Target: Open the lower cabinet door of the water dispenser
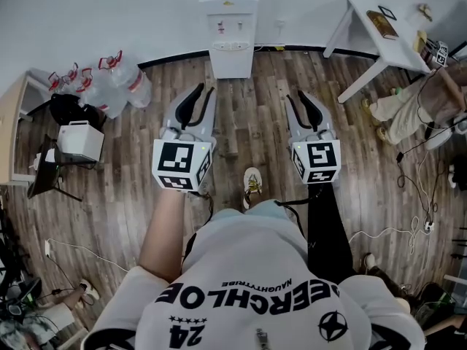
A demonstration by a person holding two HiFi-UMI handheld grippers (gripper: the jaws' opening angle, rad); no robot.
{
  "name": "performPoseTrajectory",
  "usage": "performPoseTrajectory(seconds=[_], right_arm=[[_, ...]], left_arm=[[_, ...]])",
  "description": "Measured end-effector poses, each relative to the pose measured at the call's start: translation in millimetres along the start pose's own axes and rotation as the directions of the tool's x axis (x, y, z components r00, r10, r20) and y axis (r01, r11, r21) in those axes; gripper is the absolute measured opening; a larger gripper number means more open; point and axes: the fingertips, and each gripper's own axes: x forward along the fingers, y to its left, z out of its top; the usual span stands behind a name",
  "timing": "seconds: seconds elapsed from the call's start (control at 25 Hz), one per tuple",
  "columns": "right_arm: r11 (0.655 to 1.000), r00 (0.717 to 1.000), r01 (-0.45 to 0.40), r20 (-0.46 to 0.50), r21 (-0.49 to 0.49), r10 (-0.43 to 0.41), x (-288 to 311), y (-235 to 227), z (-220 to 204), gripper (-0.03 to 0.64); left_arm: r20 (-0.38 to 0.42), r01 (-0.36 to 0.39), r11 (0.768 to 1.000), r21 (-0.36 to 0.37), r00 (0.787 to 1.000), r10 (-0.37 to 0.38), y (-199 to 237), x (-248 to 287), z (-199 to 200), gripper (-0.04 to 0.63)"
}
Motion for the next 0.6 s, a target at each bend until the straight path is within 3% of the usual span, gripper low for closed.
performPoseTrajectory(seconds=[0.6], right_arm=[[0.997,0.998,-0.071,-0.003,0.017,0.071,105,-61,-7,0.091]], left_arm=[[-0.022,-0.053,0.999,0.005,0.998,0.053,35,100,1,0.086]])
